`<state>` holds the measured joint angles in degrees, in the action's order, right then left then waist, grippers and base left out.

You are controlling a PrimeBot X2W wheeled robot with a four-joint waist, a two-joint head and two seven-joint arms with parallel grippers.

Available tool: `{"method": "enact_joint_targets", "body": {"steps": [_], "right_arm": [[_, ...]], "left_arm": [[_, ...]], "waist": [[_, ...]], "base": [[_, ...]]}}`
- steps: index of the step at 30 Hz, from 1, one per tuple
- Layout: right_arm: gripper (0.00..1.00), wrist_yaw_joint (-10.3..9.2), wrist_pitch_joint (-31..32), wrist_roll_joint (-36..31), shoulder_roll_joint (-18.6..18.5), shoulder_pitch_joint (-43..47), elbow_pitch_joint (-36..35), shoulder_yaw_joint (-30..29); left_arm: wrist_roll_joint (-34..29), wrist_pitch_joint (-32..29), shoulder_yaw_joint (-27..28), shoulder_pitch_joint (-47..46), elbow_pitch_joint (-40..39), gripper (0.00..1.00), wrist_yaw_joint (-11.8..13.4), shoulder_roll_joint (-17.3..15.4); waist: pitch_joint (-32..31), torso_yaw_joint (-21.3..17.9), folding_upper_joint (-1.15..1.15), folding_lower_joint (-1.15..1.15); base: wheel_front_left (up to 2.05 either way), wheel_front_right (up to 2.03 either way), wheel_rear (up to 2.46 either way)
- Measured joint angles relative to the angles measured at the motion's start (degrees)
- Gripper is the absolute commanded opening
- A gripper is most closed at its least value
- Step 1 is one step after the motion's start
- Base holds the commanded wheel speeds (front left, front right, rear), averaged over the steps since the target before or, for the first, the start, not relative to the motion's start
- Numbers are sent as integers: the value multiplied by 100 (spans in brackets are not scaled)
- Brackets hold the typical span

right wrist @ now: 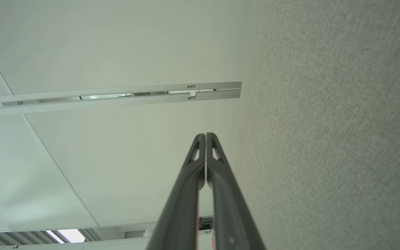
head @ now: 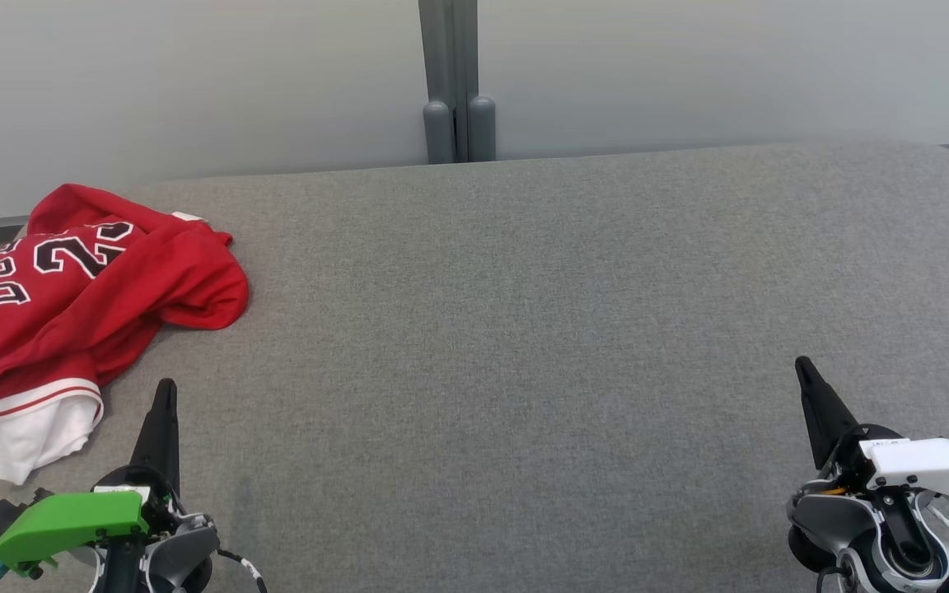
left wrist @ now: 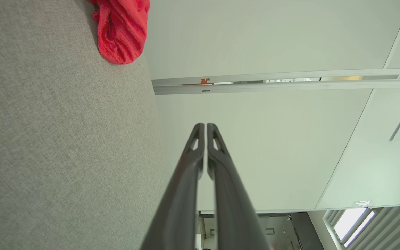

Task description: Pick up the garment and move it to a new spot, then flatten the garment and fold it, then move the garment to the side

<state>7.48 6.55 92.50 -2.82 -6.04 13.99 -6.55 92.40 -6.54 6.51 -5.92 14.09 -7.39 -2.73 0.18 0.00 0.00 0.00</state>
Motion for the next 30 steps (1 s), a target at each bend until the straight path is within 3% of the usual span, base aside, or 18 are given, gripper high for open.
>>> {"method": "enact_joint_targets", "body": {"steps": [25, 26, 30], "right_arm": [[0, 0, 0, 0, 0, 0, 0, 0], [100, 0, 0, 0, 0, 0, 0, 0], [100, -2, -1, 1, 47, 143, 171, 10]], "left_arm": [[0, 0, 0, 0, 0, 0, 0, 0], [0, 0, 0, 0, 0, 100, 0, 0], [0, 5, -18, 147, 180, 100, 4, 42]], "waist": [[0, 0, 0, 0], [0, 0, 0, 0], [0, 0, 0, 0]], "base": [[0, 0, 0], [0, 0, 0], [0, 0, 0]]}}
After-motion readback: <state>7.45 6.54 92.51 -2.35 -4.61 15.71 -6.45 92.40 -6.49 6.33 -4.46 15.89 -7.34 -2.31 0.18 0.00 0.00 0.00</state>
